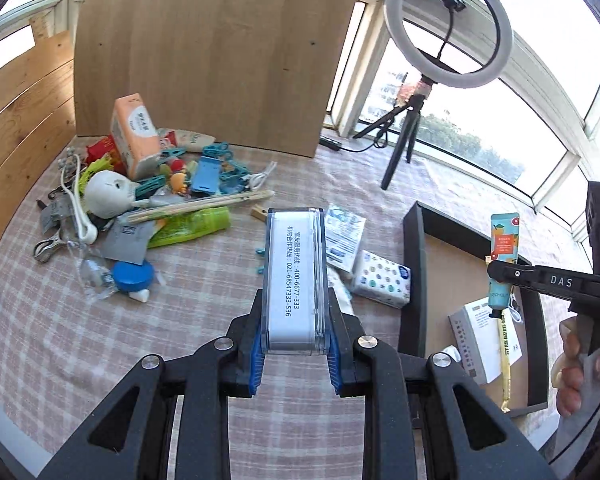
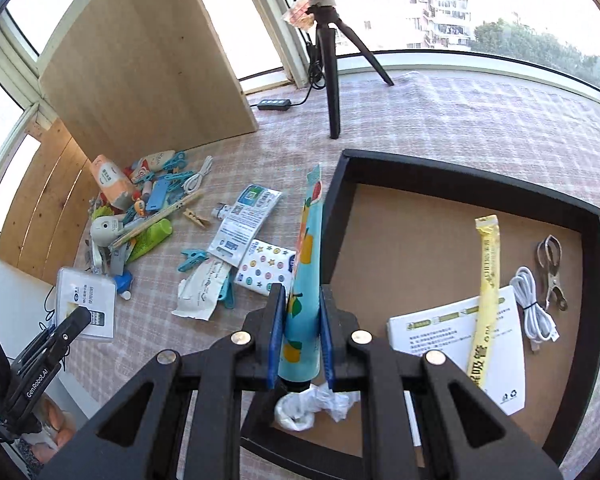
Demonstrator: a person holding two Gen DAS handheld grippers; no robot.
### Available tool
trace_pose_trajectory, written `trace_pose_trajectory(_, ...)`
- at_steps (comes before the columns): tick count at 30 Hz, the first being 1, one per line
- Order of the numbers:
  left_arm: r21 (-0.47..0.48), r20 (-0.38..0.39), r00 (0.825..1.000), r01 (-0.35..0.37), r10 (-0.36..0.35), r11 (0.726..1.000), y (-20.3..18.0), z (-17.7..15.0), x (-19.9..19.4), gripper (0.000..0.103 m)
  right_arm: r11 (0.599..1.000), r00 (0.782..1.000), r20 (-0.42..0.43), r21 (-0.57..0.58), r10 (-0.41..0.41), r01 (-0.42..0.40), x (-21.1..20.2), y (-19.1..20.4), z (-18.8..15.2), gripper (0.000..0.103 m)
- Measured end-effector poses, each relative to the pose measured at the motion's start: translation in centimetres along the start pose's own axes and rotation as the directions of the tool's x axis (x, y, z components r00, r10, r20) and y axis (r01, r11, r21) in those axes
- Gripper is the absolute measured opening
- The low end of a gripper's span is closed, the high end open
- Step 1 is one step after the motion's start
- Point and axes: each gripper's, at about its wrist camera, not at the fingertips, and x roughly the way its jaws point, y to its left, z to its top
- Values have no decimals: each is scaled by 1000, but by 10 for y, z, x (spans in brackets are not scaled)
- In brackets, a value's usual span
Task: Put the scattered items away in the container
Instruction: 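Lower both held items into the black tray and open both tools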
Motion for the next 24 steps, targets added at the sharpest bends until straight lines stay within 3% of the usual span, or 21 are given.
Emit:
trace_pose_trajectory(7, 161, -67, 989, 142, -132, 977, -122, -14, 26, 23, 990, 995, 23, 108, -93, 91, -24, -91, -5, 16)
trace_pose_trajectory(14, 253, -134, 976, 200, -170, 947, -196, -23, 49, 24, 978, 988, 29, 155, -148, 142, -38, -146, -11, 18)
trace_pose_trajectory(15, 266, -133, 978, 191, -160, 945, -204, -25, 49, 30, 975, 986, 32, 157, -164, 157, -40, -150, -11, 24)
trace_pose_trajectory(16, 272, -116, 983, 166, -139, 948, -208, -25, 48, 50, 972, 982, 30, 154, -185, 179, -42, -152, -9, 43)
trace_pose_trajectory(18, 276, -75, 988, 151, -135, 949, -208, -24, 42, 68, 971, 979, 63, 160, -192, 180, -48, -154, -5, 54)
trace_pose_trajectory(24, 203, -57, 997, 69, -58, 977, -165, -13, 48, 65, 988, 988, 81, 92, -132, 124, -42, -123, 14, 54)
